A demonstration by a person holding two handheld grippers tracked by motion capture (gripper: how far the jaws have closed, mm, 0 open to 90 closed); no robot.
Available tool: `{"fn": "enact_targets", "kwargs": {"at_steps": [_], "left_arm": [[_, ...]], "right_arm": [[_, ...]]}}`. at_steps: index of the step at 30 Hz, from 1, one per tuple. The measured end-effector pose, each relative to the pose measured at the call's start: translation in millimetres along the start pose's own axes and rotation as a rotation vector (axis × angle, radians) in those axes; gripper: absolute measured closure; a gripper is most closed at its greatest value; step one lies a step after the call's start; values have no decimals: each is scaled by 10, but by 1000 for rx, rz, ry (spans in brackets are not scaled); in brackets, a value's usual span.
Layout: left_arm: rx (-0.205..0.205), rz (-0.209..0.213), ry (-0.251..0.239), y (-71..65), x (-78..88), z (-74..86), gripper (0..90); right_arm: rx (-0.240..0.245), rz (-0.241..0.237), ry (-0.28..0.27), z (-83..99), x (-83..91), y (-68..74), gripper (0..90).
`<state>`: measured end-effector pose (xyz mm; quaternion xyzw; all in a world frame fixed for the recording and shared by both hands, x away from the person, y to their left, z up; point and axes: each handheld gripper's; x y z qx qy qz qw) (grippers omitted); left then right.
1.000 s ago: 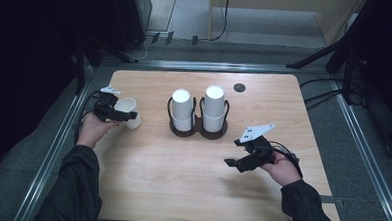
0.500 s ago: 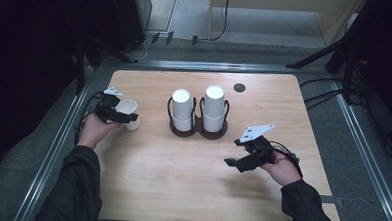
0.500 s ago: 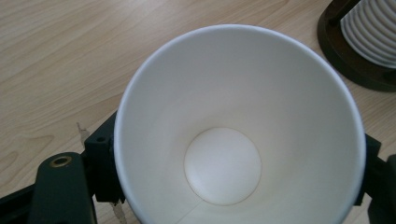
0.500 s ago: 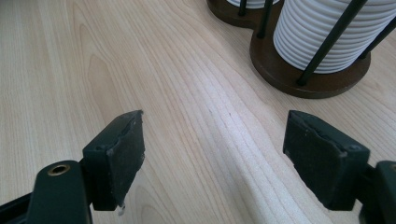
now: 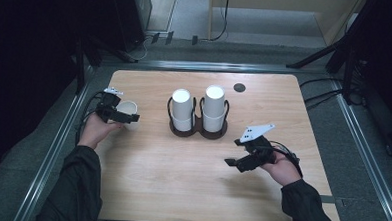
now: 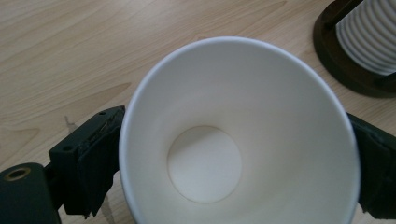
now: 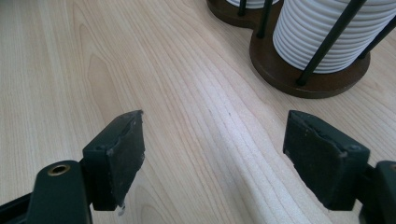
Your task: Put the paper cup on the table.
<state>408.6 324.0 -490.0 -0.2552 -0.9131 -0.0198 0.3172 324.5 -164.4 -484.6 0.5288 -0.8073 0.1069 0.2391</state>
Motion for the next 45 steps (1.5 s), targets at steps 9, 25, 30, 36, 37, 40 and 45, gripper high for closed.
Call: {"fn": "enact_targets", "kwargs": {"at_steps": [9,25,30,36,37,40,45], "left_arm": [[78,33,-14,36,50,-32,18],[52,39,-58,-43,197,-142,18],[52,31,-80,-52,255,-179,19],[39,41,-92,-104,338,-241,19],[33,37,-94,-119,356,-258,19],[14,26,-96,-177,425,-325,20],[2,44,-115,-242,516,-390,21]], "right_arm": [[3,3,5,3,1,1,213],[12,-1,12,2,3,6,212],[20,-13,18,6,1,17,213],[25,-12,9,-3,2,19,213],[24,-11,10,-2,3,16,213],[24,-8,10,-4,6,16,213],[28,-5,6,-13,12,8,213]]}}
Point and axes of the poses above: each handheld gripper's, and its own axes: x roughly backward along the jaws, z roughly out of its underside, y roughly to its left, and after that the axes turned 15 degrees about -y, right-handed
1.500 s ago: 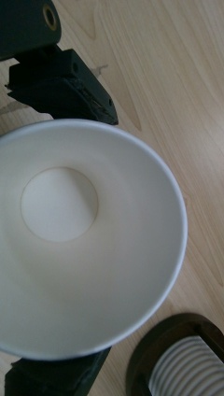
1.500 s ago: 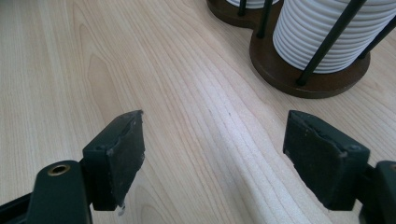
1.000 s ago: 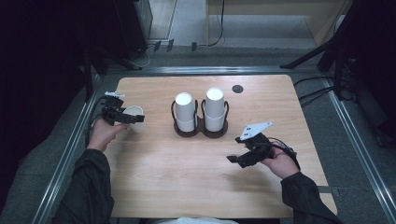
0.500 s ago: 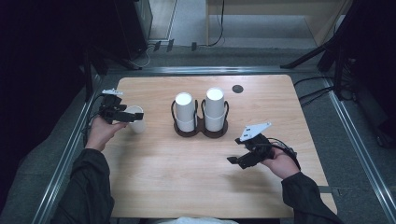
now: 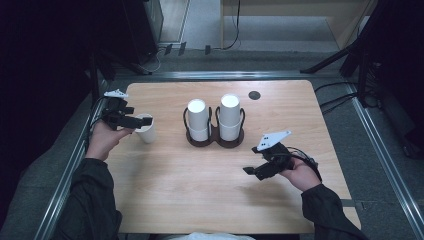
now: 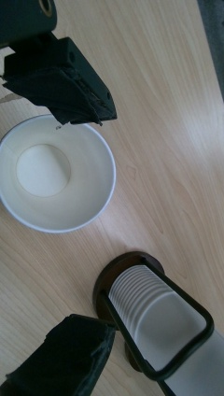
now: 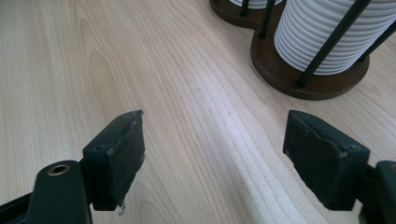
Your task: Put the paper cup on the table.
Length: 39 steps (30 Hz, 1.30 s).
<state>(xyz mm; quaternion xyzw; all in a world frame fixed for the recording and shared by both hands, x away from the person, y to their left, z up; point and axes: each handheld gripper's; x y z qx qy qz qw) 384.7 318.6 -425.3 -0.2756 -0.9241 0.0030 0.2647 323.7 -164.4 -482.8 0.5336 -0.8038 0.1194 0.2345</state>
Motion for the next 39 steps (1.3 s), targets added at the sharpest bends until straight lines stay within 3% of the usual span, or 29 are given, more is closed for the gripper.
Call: {"fn": "enact_targets", "kwargs": {"at_steps": [11,19,39], "left_arm": [[-1,81,-17,-188,88,-65,62],[-22,79,-10,-342,114,-75,77],[-60,140,9,-706,35,-22,77]], "right_arm": [[6,-7,-6,-33,-8,-12,213],[11,-12,-12,-64,-18,-37,213],[11,-20,-11,-108,-53,-45,213]]}}
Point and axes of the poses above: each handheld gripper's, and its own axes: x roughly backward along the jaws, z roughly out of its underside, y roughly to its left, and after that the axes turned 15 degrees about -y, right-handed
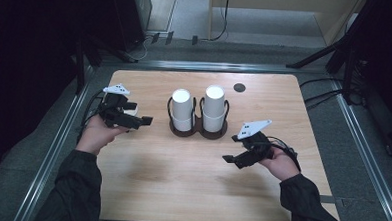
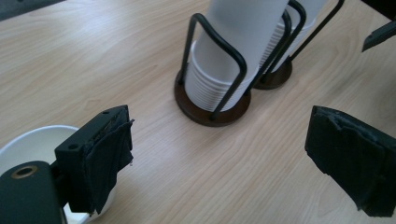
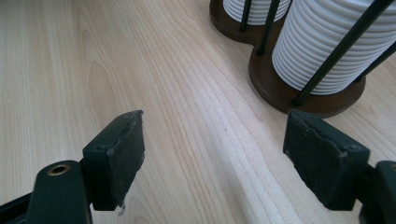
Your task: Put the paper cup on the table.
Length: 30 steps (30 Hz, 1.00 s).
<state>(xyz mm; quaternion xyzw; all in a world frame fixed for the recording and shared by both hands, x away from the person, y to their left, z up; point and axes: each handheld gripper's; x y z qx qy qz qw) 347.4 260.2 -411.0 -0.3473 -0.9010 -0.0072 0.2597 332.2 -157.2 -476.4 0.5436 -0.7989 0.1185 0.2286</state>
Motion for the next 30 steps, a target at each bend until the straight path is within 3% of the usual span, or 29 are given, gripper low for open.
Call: {"fn": "enact_targets", "kwargs": {"at_steps": [7,17,30], "left_arm": [[25,40,-2,-100,-121,45,77],[-42,77,47,-346,-331,134,78],[-57,87,41,-510,-498,237,78]], "right_arm": [[5,-2,2,1,-11,3,213],[14,-11,10,1,-36,31,213],[9,-11,14,5,-35,33,213]]}}
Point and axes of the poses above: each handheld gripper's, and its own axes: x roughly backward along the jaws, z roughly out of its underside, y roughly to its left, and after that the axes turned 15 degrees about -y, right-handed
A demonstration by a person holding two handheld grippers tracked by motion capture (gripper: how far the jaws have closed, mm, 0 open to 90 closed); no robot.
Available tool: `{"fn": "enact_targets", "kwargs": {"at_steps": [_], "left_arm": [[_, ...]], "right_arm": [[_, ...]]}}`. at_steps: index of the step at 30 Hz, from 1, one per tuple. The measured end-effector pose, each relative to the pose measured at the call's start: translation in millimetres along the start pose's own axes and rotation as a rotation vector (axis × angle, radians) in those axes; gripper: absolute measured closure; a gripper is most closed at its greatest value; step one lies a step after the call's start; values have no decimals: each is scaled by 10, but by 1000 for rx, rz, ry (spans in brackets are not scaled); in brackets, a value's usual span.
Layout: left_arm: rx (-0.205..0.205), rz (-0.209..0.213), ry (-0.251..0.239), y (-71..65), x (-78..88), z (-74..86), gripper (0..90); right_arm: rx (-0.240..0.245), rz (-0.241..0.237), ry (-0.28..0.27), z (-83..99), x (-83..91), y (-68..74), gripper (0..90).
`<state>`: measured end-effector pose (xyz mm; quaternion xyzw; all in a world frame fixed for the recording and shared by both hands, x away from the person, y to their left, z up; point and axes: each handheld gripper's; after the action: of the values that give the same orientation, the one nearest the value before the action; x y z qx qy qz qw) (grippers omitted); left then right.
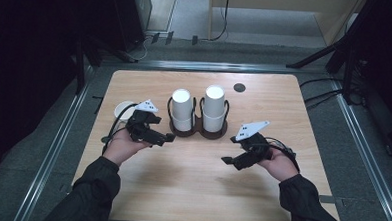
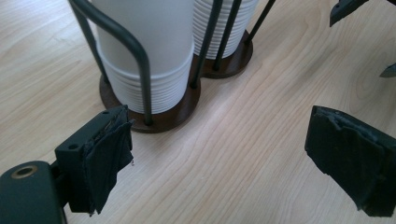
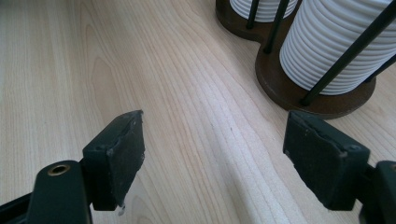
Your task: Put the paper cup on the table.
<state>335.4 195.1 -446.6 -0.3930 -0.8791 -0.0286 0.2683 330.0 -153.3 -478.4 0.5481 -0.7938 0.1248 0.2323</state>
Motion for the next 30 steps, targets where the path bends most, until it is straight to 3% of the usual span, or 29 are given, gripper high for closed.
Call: {"fn": "enact_targets", "kwargs": {"at_steps": [5,18,30], "left_arm": [[-21,-10,5,-87,-62,6,78],[-59,64,32,-380,-273,53,78],[-60,92,49,-476,-447,70,78]], "right_arm": [[1,-2,3,4,-10,8,213],[6,-6,13,18,-15,17,213],[6,-6,26,59,-21,85,213]]}}
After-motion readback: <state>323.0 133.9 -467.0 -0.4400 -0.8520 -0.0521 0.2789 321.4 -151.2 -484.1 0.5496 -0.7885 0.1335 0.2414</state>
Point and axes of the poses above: each handheld gripper's, and its own axes: x roughly backward along the jaws, z roughly out of its underside, y roughly to its left, and after that the axes turned 15 degrees about -y, right-handed
